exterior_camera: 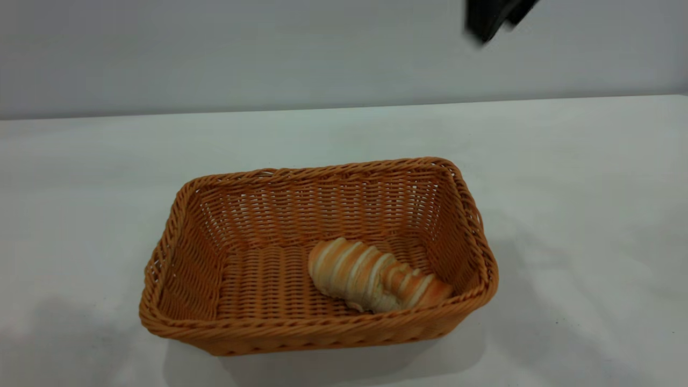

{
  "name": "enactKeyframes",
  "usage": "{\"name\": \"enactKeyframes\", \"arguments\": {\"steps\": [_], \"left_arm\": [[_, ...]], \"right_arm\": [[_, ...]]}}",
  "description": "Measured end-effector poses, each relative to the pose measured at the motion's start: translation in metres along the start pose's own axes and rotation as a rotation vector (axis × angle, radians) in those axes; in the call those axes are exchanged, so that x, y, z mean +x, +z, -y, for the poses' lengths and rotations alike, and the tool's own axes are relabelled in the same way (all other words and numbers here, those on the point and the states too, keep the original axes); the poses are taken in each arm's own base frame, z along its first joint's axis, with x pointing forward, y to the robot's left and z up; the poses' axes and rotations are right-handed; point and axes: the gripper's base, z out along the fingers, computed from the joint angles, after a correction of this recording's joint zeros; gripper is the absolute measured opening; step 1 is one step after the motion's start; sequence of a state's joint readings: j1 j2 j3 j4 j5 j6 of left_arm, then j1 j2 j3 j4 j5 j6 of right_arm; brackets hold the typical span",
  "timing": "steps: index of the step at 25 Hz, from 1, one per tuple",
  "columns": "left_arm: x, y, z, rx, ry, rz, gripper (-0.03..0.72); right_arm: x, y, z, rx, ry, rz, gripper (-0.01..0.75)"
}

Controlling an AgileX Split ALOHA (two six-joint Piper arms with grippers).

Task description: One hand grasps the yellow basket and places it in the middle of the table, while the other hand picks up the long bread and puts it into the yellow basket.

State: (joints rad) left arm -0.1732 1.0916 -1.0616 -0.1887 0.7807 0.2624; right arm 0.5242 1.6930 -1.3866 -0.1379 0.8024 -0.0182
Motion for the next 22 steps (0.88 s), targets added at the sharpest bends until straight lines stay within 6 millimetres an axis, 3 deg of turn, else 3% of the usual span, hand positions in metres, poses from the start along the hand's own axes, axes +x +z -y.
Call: {"name": "enactKeyframes", "arguments": {"steps": [9, 17, 22], "left_arm": [[0.043, -0.048, 0.011, -0.041, 0.002, 0.103, 0.594], [0.095, -0.068, 0.021, -0.053, -0.017, 0.095, 0.594], [0.127, -0.076, 0.027, -0.05, -0.033, 0.1, 0.594]], "right_arm": [[0.02, -0.095, 0.039, 0.084, 0.098, 0.063, 0.252], [0.051, -0.171, 0.04, 0.12, 0.124, 0.121, 0.246], [0.081, -0.222, 0.037, 0.134, 0.144, 0.179, 0.246]]}}
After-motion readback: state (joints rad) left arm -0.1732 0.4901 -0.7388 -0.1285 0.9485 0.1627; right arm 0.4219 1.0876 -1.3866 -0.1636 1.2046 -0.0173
